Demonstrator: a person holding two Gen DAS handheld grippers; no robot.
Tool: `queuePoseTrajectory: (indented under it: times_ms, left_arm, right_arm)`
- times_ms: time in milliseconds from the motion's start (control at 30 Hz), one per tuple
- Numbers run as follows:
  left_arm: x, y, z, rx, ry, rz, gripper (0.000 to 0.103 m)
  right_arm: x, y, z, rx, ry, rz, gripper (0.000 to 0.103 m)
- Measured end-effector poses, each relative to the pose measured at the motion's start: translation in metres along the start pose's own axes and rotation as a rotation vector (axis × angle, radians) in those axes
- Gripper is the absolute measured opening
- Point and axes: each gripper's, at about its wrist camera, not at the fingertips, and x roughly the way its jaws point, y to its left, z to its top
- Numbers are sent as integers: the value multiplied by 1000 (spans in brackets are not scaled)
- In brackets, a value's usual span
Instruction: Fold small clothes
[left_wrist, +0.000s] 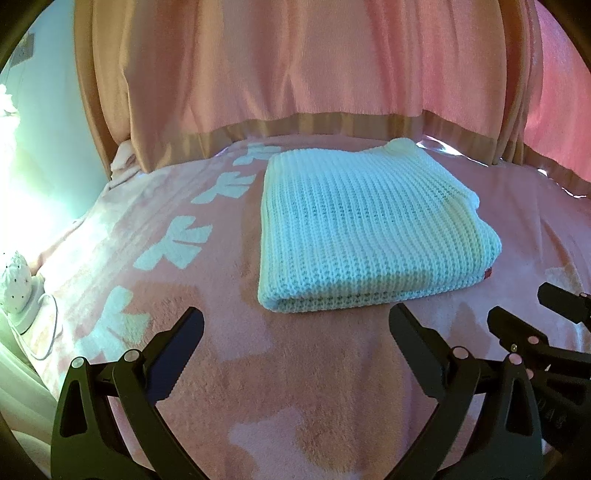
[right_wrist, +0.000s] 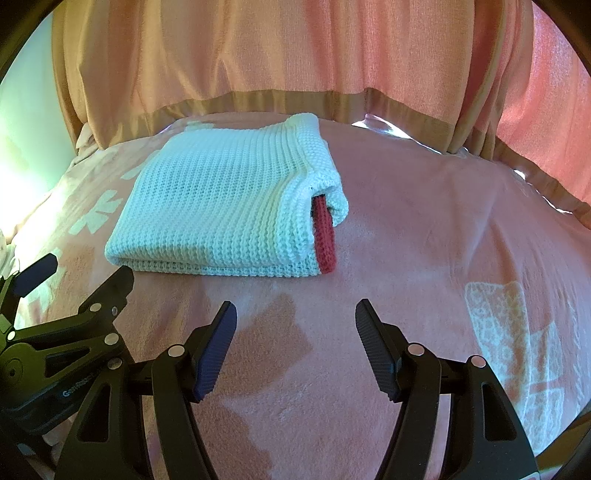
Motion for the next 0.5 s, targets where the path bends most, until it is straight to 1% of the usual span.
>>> queuePoseTrajectory:
  times_ms: [200,300,367,500]
  left_arm:
    - [2,-1,1,-3,4,-1,98]
    - [4,1,2,-12,24,-12,98]
    - [4,1,2,-24,24,-14,98]
    - [4,0,2,-16,18,-6,98]
  right_arm:
    - [0,2,-1,1,0,-9,65]
    - [0,2,-1,3,0,-7,65]
    - [0,2,-1,3,-2,-6,65]
    - [0,1,-1,7,2,-4,65]
